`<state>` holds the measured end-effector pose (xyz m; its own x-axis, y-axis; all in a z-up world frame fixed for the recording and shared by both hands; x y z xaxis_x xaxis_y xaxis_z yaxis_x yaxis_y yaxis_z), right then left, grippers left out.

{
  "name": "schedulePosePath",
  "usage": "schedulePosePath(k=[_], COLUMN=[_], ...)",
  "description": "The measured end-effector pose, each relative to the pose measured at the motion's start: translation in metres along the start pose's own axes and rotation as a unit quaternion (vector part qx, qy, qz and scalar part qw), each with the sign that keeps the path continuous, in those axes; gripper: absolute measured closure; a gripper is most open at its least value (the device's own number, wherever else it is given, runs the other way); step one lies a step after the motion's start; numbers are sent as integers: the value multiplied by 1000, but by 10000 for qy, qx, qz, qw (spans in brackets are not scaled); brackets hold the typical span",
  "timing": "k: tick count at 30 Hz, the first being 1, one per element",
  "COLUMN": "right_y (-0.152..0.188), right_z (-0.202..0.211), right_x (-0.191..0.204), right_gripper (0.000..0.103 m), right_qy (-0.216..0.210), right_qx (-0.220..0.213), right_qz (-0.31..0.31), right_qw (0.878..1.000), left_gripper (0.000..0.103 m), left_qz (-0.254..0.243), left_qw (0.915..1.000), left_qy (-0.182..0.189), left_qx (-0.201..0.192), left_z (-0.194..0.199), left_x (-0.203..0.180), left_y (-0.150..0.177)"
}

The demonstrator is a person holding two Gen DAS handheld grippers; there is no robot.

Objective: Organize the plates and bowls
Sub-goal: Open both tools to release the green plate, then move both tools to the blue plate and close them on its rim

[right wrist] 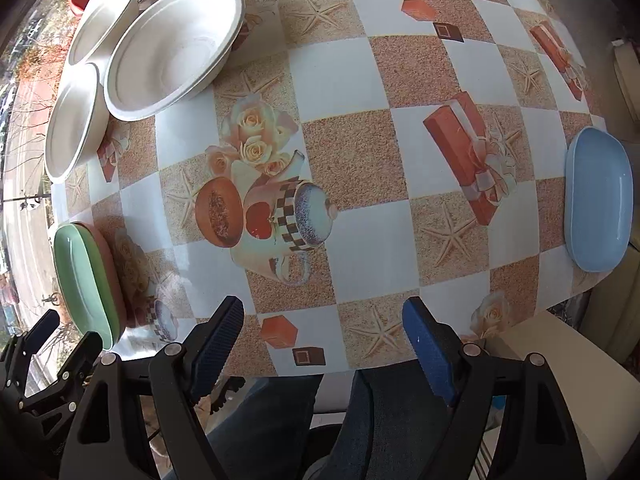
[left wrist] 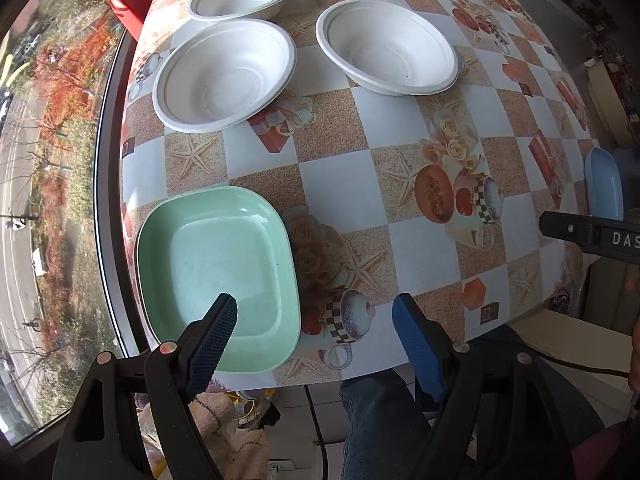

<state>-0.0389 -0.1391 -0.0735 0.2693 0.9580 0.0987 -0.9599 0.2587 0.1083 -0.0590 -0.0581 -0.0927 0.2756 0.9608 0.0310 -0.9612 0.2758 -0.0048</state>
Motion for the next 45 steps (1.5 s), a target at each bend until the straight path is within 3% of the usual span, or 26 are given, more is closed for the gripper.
schedulePosePath(k=[6, 14, 24, 32, 37, 42, 45], right_y=[-30, -49, -83, -88, -98, -101, -101], right_z=[9, 15, 8, -19, -27, -44, -45], right_x=[-63, -192, -322, -353, -367, -367, -354], right_gripper=[20, 20, 20, 20, 20, 14, 14], right_qy=[-16, 291, 637, 913, 1402, 1698, 1617], right_qx=[-326, -510, -550, -399, -579, -467, -521], right_qz=[-196, -576, -974, -729, -421, -131, 23], right_qw=[9993, 9966, 9917, 9924, 9875, 9843, 9855], left_gripper=[20, 20, 20, 20, 20, 20, 20], left_qz=[-393, -871, -757, -903, -1074, -1252, -1350], left_qw=[9988, 9952, 9959, 9946, 9930, 9904, 9893], left_qy=[7, 3, 58, 116, 15, -43, -145], left_qx=[294, 450, 487, 508, 485, 587, 535], left_z=[-14, -11, -11, -24, -44, -63, -62], left_x=[-60, -167, -243, -297, -330, -341, -337], left_y=[-36, -87, -129, -157, -175, -172, -169])
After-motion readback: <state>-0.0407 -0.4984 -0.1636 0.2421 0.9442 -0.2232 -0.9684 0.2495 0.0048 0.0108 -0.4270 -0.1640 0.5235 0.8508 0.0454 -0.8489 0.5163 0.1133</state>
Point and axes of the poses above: each gripper's, at about its wrist camera, not at the fingertips, and z roughly against the way its jaws point, x to its left, y to its underside, the point moved 8 cm from there along -z, roughly the way its jaws point, and after that the axes turned 9 degrees about -z, right-handed, at the moved point
